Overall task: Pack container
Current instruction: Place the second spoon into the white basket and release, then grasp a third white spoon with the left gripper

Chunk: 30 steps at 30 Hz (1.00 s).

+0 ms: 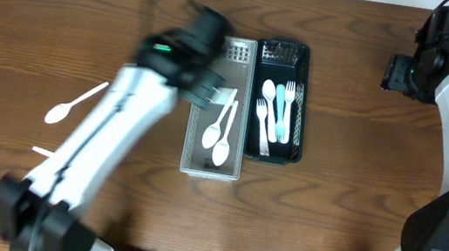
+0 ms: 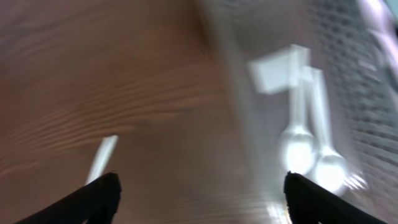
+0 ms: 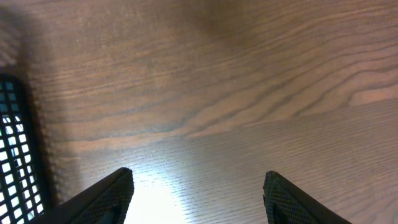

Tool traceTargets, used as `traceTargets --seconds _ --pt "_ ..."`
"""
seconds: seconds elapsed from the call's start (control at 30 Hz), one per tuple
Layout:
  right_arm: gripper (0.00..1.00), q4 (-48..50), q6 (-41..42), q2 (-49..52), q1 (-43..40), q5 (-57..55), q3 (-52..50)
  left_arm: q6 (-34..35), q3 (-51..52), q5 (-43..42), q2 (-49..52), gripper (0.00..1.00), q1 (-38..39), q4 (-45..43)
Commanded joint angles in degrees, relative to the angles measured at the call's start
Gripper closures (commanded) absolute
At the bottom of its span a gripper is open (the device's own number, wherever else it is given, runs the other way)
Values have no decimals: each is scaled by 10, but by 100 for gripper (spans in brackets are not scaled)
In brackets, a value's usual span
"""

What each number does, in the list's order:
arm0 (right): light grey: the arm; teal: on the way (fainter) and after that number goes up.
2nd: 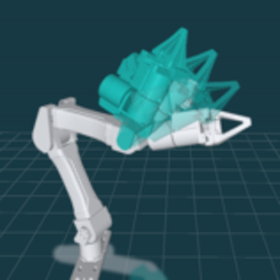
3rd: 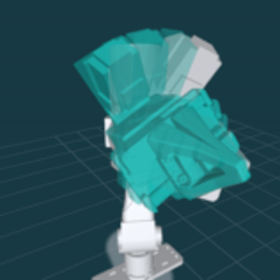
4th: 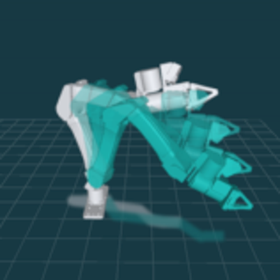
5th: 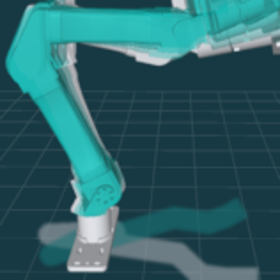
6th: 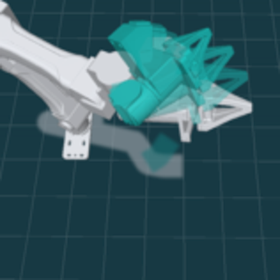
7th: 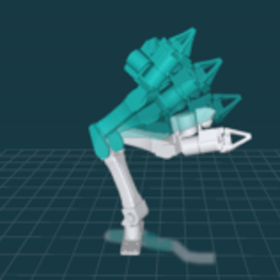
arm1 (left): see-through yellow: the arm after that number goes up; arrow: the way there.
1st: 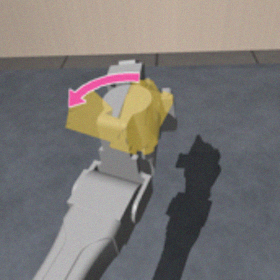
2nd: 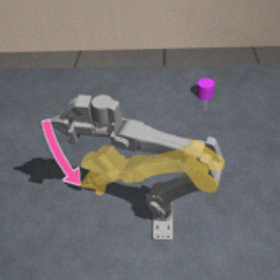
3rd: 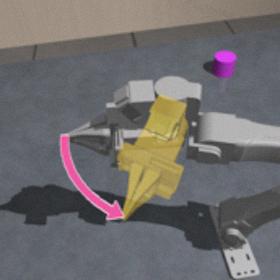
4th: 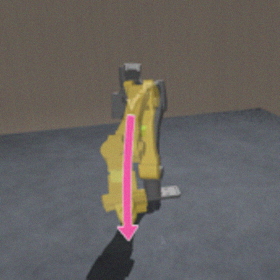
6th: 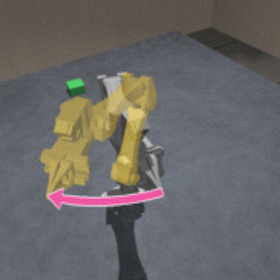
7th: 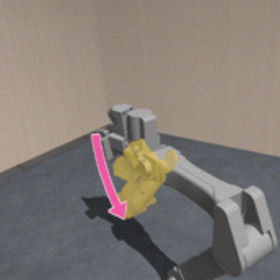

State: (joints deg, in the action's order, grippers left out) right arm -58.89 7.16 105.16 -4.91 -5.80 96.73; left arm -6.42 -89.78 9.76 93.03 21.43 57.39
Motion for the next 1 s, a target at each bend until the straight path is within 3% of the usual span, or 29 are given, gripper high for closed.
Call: traceTargets --seconds 0.0,0.13,0.23,0.4,0.57,0.97 --pt "30 -5 -7 0 -4 2 5 -59 -3 -2 -19 9 -105 4" --pt "30 -12 -6 0 -4 2 5 -177 -2 -101 -3 8 -244 3" --pt "30 -14 -6 0 -4 2 5 -245 -2 -129 27 5 -327 1" --pt "30 -18 -6 0 -4 2 5 -287 -2 -135 92 2 -416 -3" --pt "30 -19 -6 0 -4 2 5 -332 -2 -161 161 0 -452 -12" --pt "29 -18 -3 0 -4 2 5 -403 -2 -161 286 2 -455 -74"
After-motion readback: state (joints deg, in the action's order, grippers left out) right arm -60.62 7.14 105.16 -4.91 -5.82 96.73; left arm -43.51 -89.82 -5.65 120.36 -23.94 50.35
